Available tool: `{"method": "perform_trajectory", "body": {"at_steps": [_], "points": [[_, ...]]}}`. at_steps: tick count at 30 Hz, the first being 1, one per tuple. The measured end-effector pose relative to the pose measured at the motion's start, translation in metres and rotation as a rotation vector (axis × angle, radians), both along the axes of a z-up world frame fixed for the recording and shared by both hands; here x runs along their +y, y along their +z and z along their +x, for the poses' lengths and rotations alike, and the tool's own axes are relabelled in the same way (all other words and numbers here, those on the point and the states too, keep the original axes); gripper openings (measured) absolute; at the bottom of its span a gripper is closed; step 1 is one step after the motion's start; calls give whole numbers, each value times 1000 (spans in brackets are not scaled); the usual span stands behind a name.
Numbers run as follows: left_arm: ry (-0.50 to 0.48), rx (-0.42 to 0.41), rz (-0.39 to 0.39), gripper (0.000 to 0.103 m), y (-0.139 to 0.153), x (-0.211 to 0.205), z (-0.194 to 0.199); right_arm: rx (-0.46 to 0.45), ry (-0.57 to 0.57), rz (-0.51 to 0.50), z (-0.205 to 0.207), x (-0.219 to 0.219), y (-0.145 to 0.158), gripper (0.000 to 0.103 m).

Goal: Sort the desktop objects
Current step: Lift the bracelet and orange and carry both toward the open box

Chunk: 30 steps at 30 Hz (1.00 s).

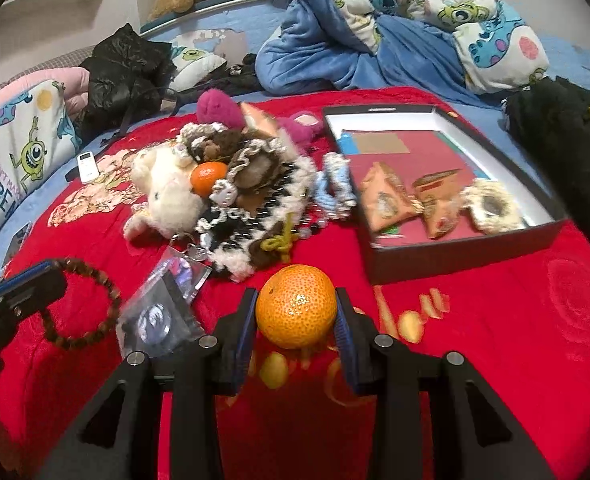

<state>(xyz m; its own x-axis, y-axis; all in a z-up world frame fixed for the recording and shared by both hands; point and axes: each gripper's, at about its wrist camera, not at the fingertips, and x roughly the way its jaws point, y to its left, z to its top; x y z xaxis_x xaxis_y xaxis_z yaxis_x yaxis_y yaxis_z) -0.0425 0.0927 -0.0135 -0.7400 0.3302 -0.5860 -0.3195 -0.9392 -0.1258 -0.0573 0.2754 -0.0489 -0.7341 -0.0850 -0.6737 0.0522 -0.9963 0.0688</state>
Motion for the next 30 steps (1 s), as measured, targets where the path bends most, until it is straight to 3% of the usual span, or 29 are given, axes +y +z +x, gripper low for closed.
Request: {"method": "perform_trajectory", "body": {"at_steps": [13,30], "points": [[-212,16,28,11,10,110,14,4,-165,15,34,71,18,36],[-193,-21,37,11,19,133,8,33,-171,-1,66,94,29,36]]}}
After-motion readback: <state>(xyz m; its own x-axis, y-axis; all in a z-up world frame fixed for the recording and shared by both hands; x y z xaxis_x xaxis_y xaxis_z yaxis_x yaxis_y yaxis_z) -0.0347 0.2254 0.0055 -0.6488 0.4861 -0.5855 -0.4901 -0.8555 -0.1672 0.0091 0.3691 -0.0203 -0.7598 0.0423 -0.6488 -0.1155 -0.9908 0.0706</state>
